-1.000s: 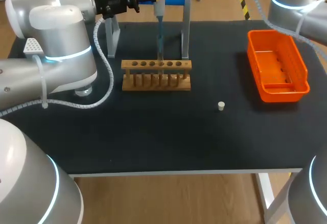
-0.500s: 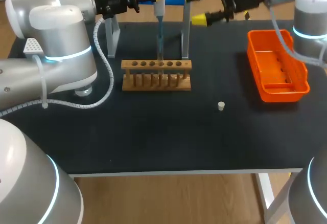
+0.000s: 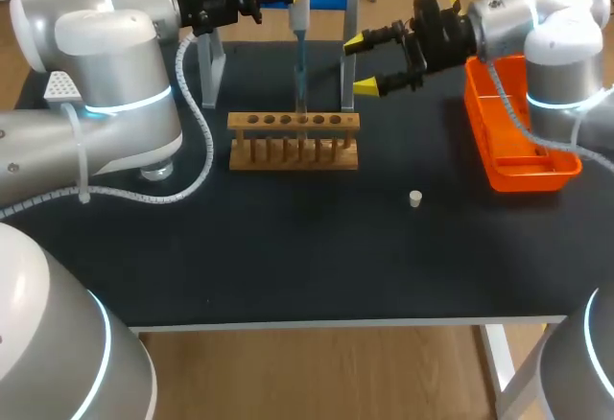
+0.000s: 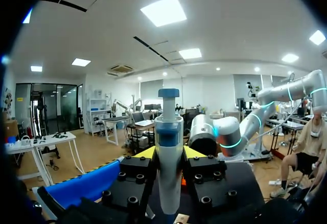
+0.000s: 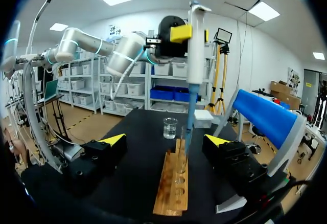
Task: Invert the test tube, pick up the pipette, mount the tip to pipette, aspirate from beaker and dispense into the tube, eject the tip, return the pipette, and cap with the stopper.
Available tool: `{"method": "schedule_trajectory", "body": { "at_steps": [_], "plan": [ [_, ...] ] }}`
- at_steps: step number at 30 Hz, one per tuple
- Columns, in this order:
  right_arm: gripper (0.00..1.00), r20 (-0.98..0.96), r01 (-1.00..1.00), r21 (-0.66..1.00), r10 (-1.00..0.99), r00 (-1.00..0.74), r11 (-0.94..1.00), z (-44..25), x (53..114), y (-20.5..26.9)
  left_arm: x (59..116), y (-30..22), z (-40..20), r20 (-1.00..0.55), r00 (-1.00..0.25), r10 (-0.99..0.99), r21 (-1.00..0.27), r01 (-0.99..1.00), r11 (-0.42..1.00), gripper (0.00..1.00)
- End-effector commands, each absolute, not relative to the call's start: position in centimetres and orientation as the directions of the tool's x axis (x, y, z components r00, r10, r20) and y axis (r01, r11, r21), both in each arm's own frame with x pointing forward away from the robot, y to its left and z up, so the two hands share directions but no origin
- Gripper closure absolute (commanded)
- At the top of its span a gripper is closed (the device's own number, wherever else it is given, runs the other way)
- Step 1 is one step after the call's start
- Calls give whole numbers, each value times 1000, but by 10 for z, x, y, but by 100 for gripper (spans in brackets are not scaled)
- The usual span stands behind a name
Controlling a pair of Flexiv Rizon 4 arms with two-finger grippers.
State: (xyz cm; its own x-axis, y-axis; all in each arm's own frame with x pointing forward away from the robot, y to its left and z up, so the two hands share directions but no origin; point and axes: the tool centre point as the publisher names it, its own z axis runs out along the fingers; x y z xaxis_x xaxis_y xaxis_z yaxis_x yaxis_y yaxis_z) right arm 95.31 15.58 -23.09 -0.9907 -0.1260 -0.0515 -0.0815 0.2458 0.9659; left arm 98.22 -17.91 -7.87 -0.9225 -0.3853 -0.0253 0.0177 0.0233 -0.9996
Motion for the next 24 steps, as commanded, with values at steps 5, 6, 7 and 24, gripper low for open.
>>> {"method": "schedule_trajectory", "body": {
  "at_steps": [5, 6, 7, 24],
  "plan": [
    [0, -31, -70, 956, -138, -990, 286, -263, 972, 174, 982, -180, -79, -25, -921, -389, -1000, 18, 22, 100],
    [0, -31, -70, 955, -140, -990, 289, -265, 973, 176, 982, -180, -79, -25, -921, -389, -1000, 18, 22, 100],
    [0, -24, -63, 953, -135, -991, 297, -267, 973, 178, 982, -180, -79, -25, -921, -389, -1000, 18, 22, 100],
    [0, -44, -59, 910, -47, -998, 410, -279, 977, 207, 982, -180, -79, -25, -921, -389, -1000, 18, 22, 100]
  ]
}}
